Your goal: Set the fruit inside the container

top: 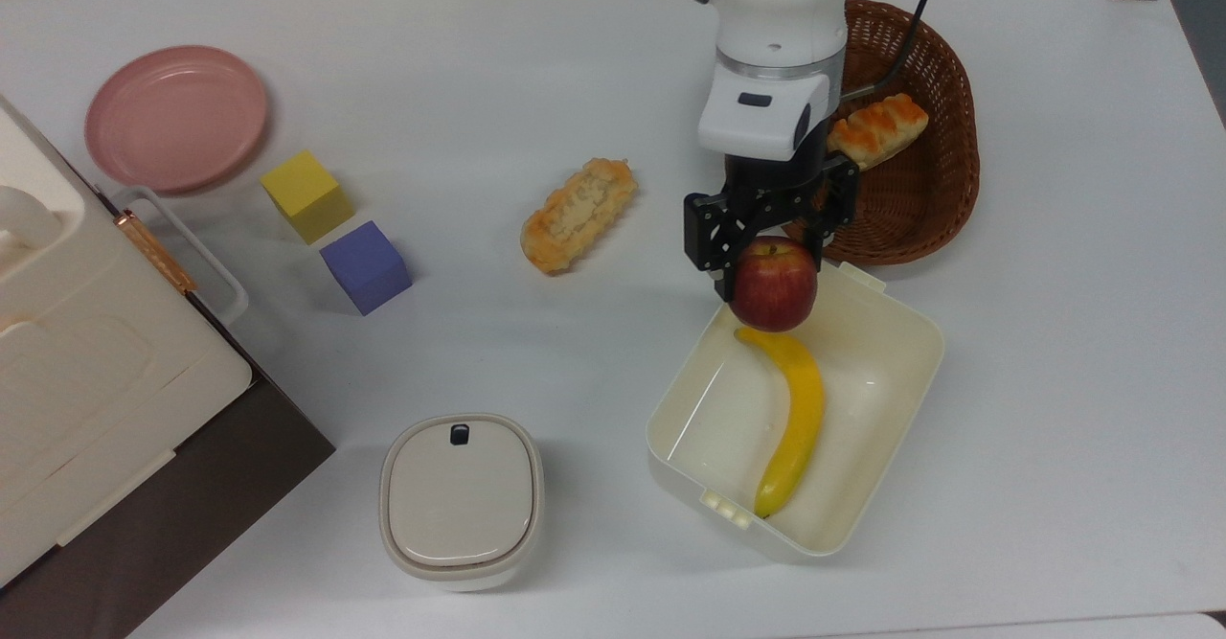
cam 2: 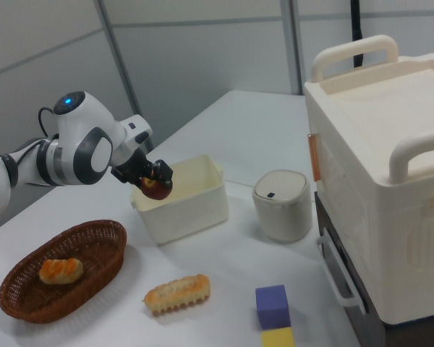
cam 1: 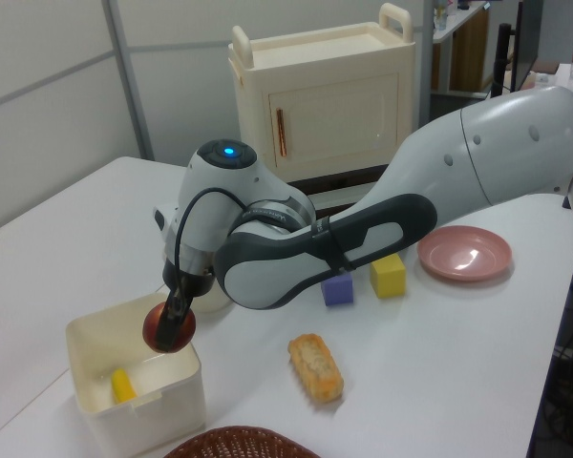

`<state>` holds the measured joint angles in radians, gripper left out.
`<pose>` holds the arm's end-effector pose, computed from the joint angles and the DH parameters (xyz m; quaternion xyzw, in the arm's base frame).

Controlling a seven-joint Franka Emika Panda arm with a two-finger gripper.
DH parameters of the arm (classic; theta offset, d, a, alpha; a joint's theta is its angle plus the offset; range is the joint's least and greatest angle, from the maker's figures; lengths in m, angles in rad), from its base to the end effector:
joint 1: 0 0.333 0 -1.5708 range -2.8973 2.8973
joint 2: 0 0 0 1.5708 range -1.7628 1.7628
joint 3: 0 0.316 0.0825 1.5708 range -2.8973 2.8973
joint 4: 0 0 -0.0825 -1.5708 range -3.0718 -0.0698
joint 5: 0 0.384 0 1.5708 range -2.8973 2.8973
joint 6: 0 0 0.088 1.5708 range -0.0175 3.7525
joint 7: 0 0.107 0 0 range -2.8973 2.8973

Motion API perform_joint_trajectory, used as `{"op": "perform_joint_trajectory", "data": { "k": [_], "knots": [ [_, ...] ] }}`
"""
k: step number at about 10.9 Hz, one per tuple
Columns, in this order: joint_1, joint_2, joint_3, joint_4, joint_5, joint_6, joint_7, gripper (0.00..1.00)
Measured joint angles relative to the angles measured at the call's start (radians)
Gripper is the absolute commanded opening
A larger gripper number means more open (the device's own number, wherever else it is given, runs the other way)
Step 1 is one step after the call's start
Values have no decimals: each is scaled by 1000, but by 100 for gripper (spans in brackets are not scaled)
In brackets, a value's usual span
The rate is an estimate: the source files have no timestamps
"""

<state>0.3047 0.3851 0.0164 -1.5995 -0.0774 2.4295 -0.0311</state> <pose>0.6699 0.2209 0.4573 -0.9558 -0.1922 -0.2223 0.0039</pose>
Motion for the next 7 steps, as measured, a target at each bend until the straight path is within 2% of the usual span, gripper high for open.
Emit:
{"op": "perform_joint_trajectory", "data": {
  "k": [7],
  "knots": [
    [6, 11, 12, 2, -25, 1, 1, 100]
  ]
}}
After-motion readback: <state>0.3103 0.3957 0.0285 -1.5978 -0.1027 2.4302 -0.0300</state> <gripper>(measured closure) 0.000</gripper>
